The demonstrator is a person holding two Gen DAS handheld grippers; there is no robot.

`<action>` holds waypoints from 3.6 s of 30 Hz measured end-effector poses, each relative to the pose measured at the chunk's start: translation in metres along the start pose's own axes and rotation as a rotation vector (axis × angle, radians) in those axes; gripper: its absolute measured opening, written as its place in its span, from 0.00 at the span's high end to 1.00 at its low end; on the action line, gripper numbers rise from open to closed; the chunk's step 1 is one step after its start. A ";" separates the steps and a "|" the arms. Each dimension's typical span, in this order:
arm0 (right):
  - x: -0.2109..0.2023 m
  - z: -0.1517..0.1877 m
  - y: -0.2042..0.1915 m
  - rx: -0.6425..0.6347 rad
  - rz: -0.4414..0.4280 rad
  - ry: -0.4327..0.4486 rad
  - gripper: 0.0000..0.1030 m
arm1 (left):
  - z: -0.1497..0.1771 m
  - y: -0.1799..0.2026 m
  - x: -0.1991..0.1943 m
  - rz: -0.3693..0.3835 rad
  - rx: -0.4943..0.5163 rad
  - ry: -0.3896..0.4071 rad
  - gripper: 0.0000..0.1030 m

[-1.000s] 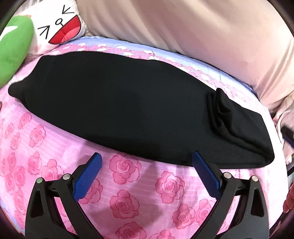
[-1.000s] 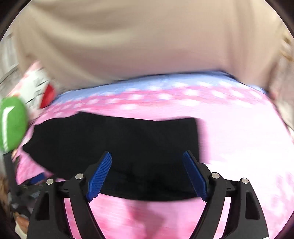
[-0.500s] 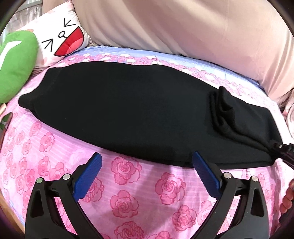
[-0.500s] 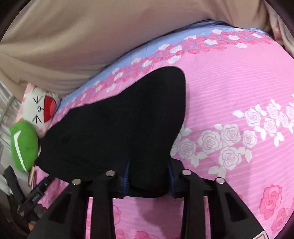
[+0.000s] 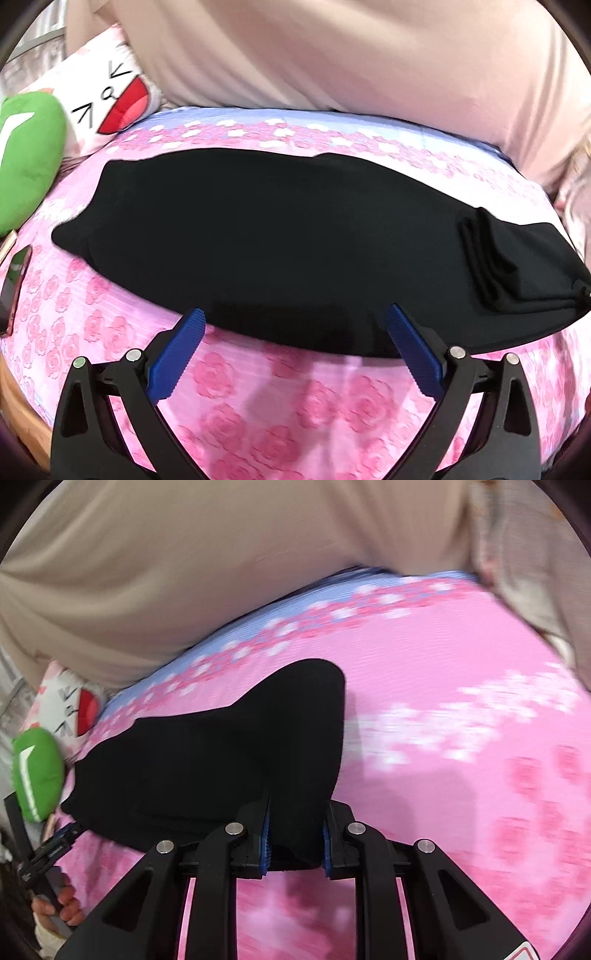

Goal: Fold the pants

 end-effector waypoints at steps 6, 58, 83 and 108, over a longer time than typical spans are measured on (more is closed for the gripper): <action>-0.034 0.015 0.064 -0.048 0.186 -0.040 0.68 | 0.009 0.030 0.002 0.042 0.056 -0.013 0.06; 0.017 0.058 -0.186 -0.275 -0.005 0.088 0.29 | -0.006 -0.179 0.045 -0.047 -0.456 -0.043 0.06; 0.011 0.048 -0.111 0.168 -0.144 0.119 0.18 | -0.006 0.129 0.030 0.213 0.139 -0.140 0.16; 0.134 0.065 -0.269 -0.343 -0.107 -0.193 0.26 | 0.005 -0.061 0.009 -0.105 0.067 -0.074 0.08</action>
Point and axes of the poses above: each gripper's, at about its wrist camera, not at the fingertips, and x roughly the way its jaws point, y to its right, z to its underside, the point moved 8 cm from there along x, roughly the way its jaws point, and after that the axes turned 11 degrees about y, right-handed, at the moved point
